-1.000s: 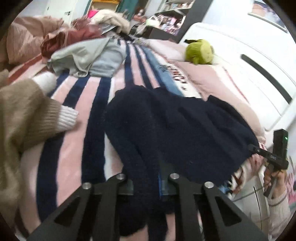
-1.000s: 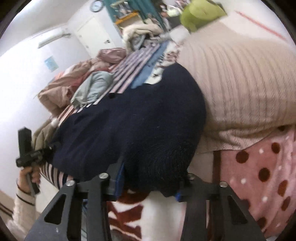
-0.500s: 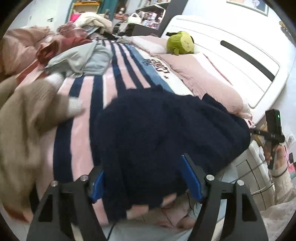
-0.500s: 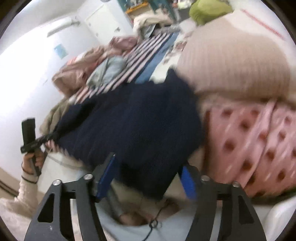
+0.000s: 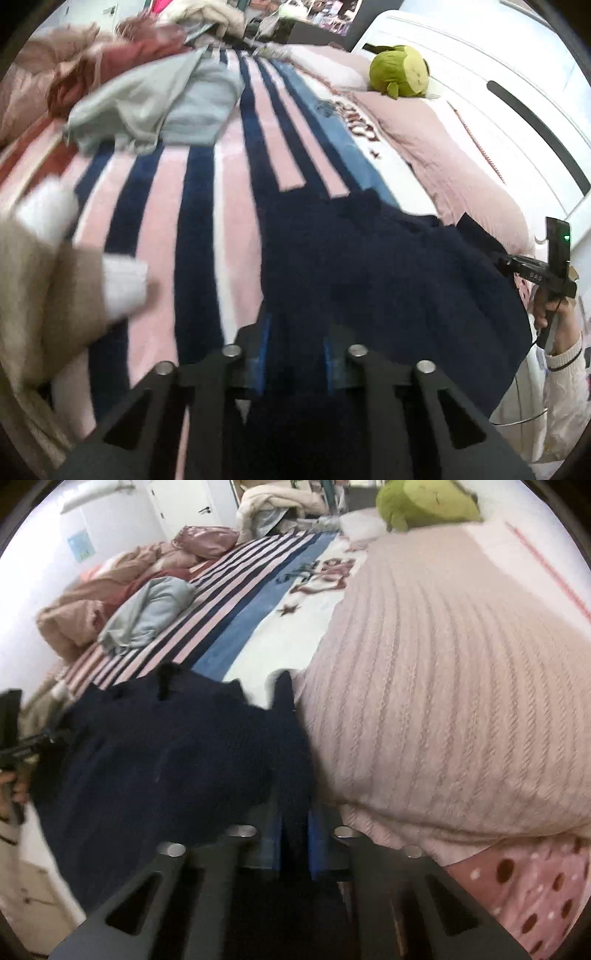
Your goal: Fold small clothes
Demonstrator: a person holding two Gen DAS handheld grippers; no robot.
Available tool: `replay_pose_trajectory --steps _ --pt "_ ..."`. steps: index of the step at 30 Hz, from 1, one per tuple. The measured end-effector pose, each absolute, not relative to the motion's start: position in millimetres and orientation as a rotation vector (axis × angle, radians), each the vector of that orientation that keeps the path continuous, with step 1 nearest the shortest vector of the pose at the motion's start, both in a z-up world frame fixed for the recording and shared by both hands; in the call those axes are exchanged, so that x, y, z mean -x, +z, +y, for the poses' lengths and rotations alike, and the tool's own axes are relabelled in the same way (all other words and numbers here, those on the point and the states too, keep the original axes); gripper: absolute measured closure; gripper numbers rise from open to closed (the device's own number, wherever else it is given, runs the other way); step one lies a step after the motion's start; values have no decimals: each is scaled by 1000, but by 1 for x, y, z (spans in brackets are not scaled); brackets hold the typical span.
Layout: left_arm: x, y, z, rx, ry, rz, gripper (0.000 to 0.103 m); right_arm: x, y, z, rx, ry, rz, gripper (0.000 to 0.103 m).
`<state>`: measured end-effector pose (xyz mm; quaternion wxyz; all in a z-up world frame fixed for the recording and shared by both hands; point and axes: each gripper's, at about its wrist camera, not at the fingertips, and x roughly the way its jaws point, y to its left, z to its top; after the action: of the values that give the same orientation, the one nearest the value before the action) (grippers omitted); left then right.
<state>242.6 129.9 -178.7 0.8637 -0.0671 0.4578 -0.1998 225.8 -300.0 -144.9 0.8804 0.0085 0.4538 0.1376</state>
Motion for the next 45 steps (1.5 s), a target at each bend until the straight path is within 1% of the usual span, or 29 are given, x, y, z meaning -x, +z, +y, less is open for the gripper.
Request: replay_pose_trajectory --steps 3,6,8,11,13,14,15,16,17,18,19,20,21,22,24,26,27,31,35,36,37,38,39,40,41,42,43,44,45 --pt "-249 -153 117 74 -401 885 86 -214 -121 -305 -23 253 852 98" --pt "-273 -139 108 67 -380 875 86 -208 -101 -316 -38 220 802 98" --pt "-294 -143 100 51 -352 897 84 -210 -99 -320 -32 175 802 99" --pt "-320 -168 94 -7 -285 959 77 -219 -113 -331 -55 125 838 99" --pt "-331 -189 97 -7 -249 1019 66 -227 -130 -336 -76 125 889 97" --pt "-330 -192 100 11 -246 1025 63 -230 -136 -335 -74 124 903 97" --pt "-327 -191 103 28 -245 1016 54 -228 -136 -335 -73 131 892 94" --pt "-319 -186 109 40 -249 998 42 -226 -134 -334 -72 142 884 86" --pt "-312 -180 113 34 -248 981 38 -222 -130 -331 -63 147 882 79" --pt "-304 -172 117 23 -241 959 33 -217 -126 -328 -46 138 874 62" --pt "-288 -160 122 7 -239 925 30 -211 -120 -324 -19 130 856 52" --pt "-276 -151 127 0 -242 902 27 -201 -112 -320 8 138 831 51" --pt "-261 -143 130 -2 -245 879 21 -193 -104 -314 23 152 814 51" --pt "-244 -135 135 4 -246 855 17 -183 -97 -309 23 171 798 51" --pt "-211 -126 146 46 -246 817 14 -158 -84 -297 -11 251 761 51" --pt "-173 -126 154 115 -247 791 7 -131 -77 -279 -44 351 728 47" --pt "-153 -132 159 160 -256 779 1 -121 -76 -270 -48 388 716 45" --pt "-109 -172 162 311 -237 786 1 -84 -88 -222 -60 532 695 40" --pt "-94 -205 148 463 -304 785 1 -74 -119 -176 -34 578 692 40" --pt "-95 -211 144 489 -321 781 1 -76 -126 -168 -31 576 707 42" --pt "-98 -216 138 511 -333 770 1 -79 -135 -159 -45 588 728 59" --pt "-102 -222 134 535 -348 754 1 -81 -141 -153 -64 606 742 71" --pt "-103 -226 130 560 -356 744 1 -84 -150 -147 -99 629 769 93" --pt "-110 -229 125 596 -358 729 1 -88 -157 -143 -110 622 787 97" --pt "-115 -229 123 612 -354 703 1 -91 -163 -137 -103 605 798 97" --pt "-118 -228 121 620 -352 685 5 -94 -168 -133 -92 589 810 98" --pt "-126 -226 120 633 -348 671 15 -97 -173 -132 -84 573 828 100" --pt "-133 -225 120 649 -334 665 23 -99 -180 -130 -84 557 853 101" --pt "-139 -225 121 656 -318 667 39 -100 -186 -129 -82 554 868 102"
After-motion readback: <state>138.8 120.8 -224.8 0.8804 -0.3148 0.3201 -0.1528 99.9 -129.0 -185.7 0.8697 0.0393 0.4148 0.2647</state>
